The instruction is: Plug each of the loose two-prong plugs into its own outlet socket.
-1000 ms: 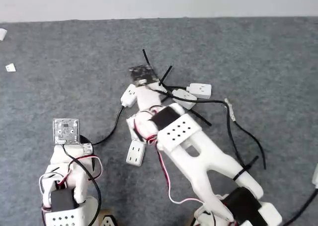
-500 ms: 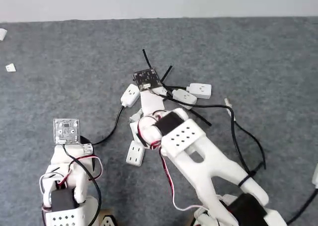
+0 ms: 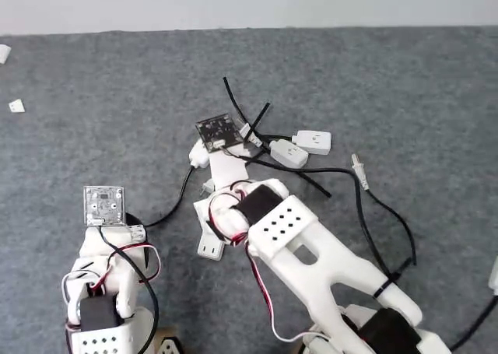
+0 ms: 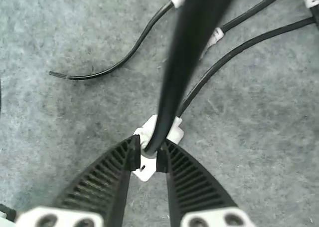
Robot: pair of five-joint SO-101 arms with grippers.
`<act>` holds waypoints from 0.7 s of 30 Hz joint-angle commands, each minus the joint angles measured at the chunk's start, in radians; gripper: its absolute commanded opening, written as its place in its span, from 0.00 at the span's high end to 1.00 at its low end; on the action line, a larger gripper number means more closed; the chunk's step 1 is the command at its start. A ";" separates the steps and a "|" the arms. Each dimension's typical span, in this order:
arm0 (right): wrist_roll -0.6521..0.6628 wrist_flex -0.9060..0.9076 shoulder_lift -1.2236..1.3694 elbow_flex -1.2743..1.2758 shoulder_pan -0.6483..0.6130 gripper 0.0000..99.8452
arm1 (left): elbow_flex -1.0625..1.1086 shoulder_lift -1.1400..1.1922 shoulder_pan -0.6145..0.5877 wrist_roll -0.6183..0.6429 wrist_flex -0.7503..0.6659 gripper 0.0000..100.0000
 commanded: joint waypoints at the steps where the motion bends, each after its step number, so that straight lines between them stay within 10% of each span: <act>1: -0.015 -0.016 -0.044 -0.011 -0.010 0.99 | -0.013 -0.006 -0.005 0.008 -0.018 0.99; 21: -0.008 -0.087 -0.044 0.084 0.084 0.99 | -0.013 -0.006 -0.006 0.008 -0.018 0.99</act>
